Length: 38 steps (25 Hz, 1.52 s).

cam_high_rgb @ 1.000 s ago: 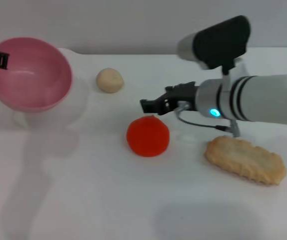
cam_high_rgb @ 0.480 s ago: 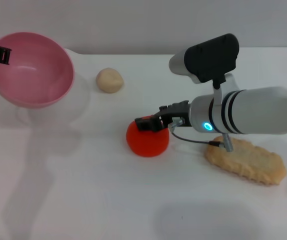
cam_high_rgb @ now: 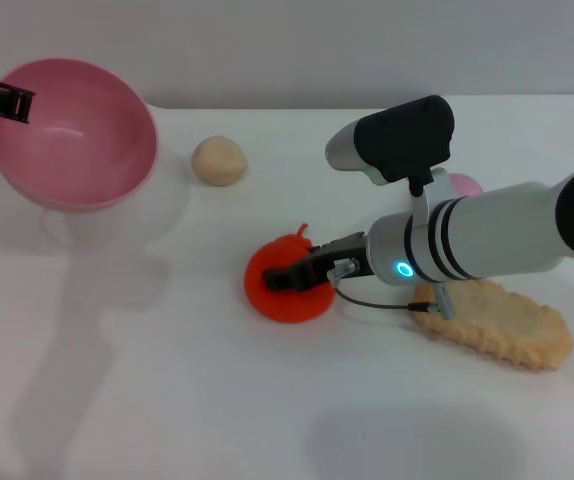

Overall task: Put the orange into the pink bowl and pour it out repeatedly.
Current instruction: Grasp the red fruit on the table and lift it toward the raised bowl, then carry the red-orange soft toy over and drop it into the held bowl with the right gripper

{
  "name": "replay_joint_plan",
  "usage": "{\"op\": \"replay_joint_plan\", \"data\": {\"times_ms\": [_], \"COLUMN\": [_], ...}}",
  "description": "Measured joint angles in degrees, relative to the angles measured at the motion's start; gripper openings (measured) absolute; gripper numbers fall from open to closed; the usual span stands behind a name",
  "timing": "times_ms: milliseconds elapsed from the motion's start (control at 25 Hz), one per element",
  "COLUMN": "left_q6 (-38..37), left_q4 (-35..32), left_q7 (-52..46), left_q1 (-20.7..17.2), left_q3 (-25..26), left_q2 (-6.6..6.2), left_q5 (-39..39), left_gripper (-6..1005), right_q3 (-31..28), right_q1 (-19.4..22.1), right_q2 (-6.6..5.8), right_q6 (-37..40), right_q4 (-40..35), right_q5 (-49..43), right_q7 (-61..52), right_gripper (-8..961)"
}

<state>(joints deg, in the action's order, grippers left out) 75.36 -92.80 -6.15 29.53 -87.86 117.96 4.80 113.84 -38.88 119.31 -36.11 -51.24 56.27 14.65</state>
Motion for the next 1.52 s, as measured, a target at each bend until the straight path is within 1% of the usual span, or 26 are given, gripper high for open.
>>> {"op": "replay_joint_plan", "data": {"times_ms": [280,560,680,760,840,920,960,1040,1200,1280,1320,1400,1520], "left_q6": [0.2,0.2,-0.1,-0.2,-0.3,-0.3,-0.7,-1.3,-3.3,-4.9,-5.3,-6.6,-8.7], "left_q4": [-0.3,-0.5,-0.5,-0.5,-0.5,-0.5,-0.2,0.1,1.8,3.2,3.6,5.0,7.3], "left_q7": [0.3,0.3,0.3,0.4,0.8,1.0,1.4,1.7,1.9,2.0,2.1,2.6,2.8], "left_q1": [0.0,-0.1,-0.4,-0.4,-0.6,-0.7,-0.7,-0.6,-0.1,0.5,0.7,1.4,3.3], "left_q3": [-0.6,-1.3,-1.3,-1.4,-2.0,-2.3,-3.9,-5.1,-7.1,-8.4,-8.8,-10.1,-12.4], "left_q2": [-0.01,-0.01,-0.02,-0.02,0.03,0.04,0.04,0.03,0.1,0.06,0.06,0.13,0.21], "left_q5": [-0.1,0.0,-0.1,-0.3,-0.8,-1.1,-2.7,-4.0,-6.9,-9.2,-9.9,-12.2,-15.5], "left_gripper": [42,42,42,42,42,42,42,42,42,42,42,42,42], "right_q3": [-0.5,-0.6,-0.7,-1.5,-4.1,-7.6,-9.4,-12.4,-16.1,-17.3,-17.9,-18.4,-17.3], "right_q1": [2.1,3.0,4.3,6.2,9.5,13.3,15.3,19.3,25.5,27.8,29.0,29.9,29.9], "right_q2": [-0.31,-0.31,-0.36,-0.51,-0.59,-0.49,-0.43,-0.35,-0.13,0.02,0.12,0.19,0.21], "right_q6": [-0.7,-0.2,0.6,0.5,-1.6,-4.7,-6.5,-9.7,-14.9,-16.4,-17.0,-17.4,-17.6], "right_q4": [-3.6,-4.4,-5.9,-9.7,-16.3,-23.8,-28.2,-37.1,-52.6,-58.2,-60.6,-62.8,-63.4], "right_q5": [-0.4,-0.4,-0.6,-2.3,-6.5,-11.4,-14.0,-19.3,-28.6,-31.2,-32.2,-32.8,-32.7], "right_q7": [1.3,1.4,1.7,1.8,1.5,1.0,0.5,-1.2,-4.1,-4.5,-4.6,-4.6,-5.1], "right_gripper": [579,424,360,321,281,265,257,240,206,188,173,143,119]}}
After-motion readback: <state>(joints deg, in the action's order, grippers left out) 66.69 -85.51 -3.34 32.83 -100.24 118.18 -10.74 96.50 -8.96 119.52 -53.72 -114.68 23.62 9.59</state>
